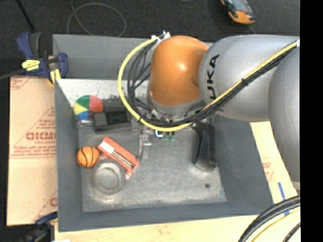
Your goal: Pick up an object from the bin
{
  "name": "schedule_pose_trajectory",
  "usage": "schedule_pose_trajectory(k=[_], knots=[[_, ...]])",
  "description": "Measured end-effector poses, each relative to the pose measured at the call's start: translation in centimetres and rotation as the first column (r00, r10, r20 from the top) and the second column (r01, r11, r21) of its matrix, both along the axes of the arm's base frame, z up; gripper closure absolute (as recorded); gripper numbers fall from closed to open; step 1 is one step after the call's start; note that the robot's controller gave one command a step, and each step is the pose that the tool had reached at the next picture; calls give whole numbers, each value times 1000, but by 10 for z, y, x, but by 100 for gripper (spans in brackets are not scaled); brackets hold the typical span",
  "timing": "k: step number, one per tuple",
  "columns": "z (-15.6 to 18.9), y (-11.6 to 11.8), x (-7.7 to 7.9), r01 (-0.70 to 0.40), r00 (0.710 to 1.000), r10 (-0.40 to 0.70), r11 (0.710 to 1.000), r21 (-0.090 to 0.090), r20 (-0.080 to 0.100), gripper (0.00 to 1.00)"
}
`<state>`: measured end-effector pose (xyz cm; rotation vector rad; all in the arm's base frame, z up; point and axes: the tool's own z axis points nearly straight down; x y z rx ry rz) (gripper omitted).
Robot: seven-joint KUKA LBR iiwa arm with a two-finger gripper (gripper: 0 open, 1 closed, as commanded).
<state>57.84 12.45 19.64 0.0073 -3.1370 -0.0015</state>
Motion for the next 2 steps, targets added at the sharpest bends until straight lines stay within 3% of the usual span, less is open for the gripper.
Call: schedule_pose_trajectory(k=[1, 2], knots=[[5, -1, 1, 2, 1000, -2, 1000, 1, 7, 0], [-39, 28, -3, 38, 999, -38, 999, 2, 16, 0]])
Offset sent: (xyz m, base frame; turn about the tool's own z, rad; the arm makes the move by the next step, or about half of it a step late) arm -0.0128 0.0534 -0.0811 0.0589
